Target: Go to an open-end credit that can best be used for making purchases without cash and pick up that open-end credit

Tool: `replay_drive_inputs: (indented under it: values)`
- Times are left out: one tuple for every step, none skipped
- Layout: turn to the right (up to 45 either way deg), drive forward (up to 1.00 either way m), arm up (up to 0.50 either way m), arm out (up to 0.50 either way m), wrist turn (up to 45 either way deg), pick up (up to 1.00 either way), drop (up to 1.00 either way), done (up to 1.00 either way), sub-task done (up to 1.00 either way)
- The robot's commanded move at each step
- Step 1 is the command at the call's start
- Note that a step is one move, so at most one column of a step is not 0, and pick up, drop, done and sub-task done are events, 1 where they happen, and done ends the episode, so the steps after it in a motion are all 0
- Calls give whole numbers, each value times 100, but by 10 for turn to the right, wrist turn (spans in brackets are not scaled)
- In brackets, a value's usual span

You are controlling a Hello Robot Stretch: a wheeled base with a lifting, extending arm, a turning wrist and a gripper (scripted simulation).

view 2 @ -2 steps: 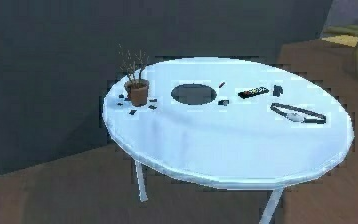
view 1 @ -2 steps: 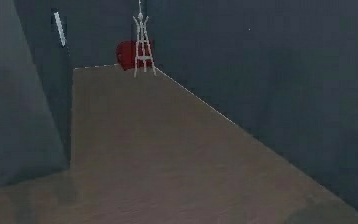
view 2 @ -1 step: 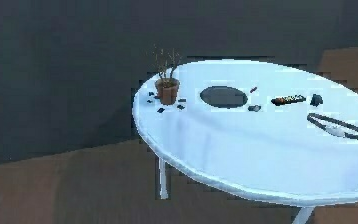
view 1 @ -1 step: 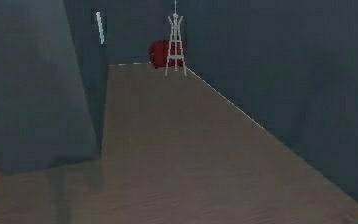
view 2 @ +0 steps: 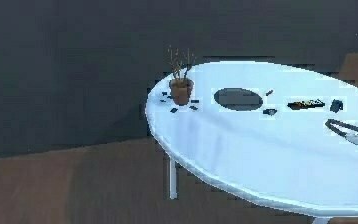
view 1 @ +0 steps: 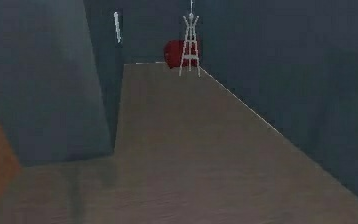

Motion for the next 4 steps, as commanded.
replay_drive_inputs:
  values:
    - [450,0,0,0,0,0,0,0,0]
    - [210,0,0,0,0,0,0,0,0]
    - [0,65,0,0,0,0,0,0,0]
    - [30,0,0,0,0,0,0,0,0]
